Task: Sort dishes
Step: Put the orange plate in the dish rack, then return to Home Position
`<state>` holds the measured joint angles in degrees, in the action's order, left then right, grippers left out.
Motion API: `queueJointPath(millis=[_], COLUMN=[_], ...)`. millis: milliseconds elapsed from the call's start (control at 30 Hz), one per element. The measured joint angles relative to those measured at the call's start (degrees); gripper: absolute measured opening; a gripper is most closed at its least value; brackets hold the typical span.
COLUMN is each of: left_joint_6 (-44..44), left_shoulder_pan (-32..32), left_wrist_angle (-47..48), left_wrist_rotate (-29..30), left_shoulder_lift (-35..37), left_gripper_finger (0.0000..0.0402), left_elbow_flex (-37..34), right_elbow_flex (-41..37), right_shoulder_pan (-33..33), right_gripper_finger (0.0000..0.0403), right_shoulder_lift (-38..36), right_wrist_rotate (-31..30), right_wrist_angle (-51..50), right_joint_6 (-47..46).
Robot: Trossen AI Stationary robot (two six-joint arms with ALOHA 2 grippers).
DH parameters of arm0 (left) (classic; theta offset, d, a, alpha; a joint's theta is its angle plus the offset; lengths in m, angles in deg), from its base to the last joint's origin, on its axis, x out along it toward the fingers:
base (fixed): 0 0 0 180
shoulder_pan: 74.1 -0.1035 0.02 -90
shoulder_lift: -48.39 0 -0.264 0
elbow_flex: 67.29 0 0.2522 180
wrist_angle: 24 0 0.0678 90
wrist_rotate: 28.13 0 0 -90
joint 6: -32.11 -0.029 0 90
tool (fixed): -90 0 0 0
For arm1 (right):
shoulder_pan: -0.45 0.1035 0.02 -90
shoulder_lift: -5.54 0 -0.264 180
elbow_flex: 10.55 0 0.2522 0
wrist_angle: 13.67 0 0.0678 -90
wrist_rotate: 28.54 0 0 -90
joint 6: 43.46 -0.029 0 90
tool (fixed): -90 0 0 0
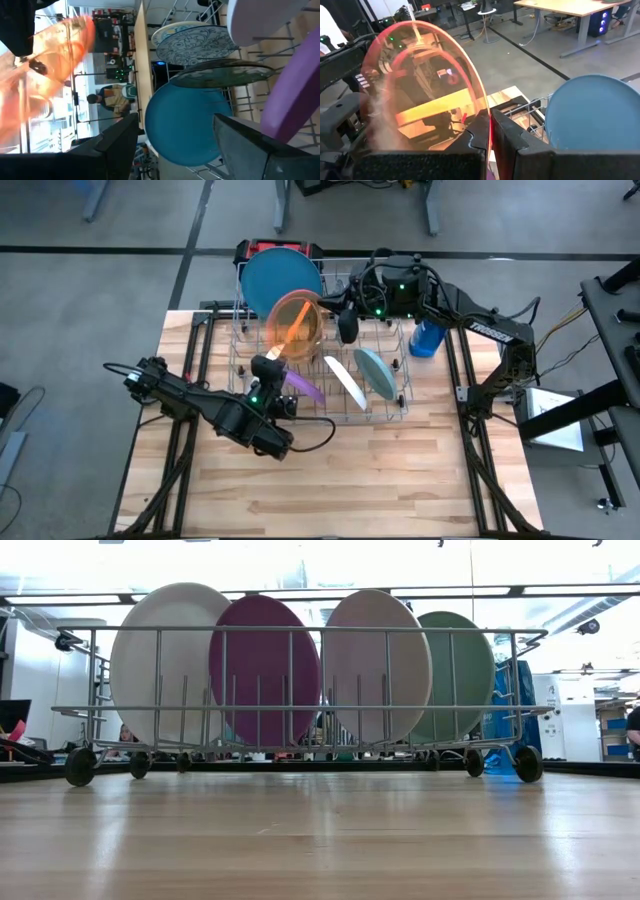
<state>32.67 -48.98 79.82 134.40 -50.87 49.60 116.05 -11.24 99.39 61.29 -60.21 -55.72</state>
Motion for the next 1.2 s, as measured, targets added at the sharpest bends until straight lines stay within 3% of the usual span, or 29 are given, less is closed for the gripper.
queueJointPath(millis=[300,633,967,1200], left_joint_6=[-2.21,1.80,2.64,8.37], left_shoulder_pan=[3.60,4.45,4.43,4.41], left_wrist_angle=[-0.02,-0.72,-4.42,-4.45], left_wrist_rotate=[0.13,0.17,-3.15,-2.81], left_shoulder_lift=[2.96,15.50,25.92,30.94], left_gripper_finger=[0.0242,0.0242,0.0242,0.0242], left_elbow_flex=[0.00,0.00,-0.02,-0.02], right_elbow_flex=[0.00,0.00,0.00,-0.02], right_shoulder_pan=[-0.21,-1.12,-3.30,-6.62], right_gripper_finger=[0.0008,0.0008,0.0008,0.0008], right_shoulder_lift=[-0.02,-0.02,-0.02,0.00], right_wrist_rotate=[-3.79,-12.38,-14.15,-25.77], right_wrist_angle=[-0.46,-0.15,-0.87,1.85], right_joint_6=[8.29,22.13,37.99,46.12])
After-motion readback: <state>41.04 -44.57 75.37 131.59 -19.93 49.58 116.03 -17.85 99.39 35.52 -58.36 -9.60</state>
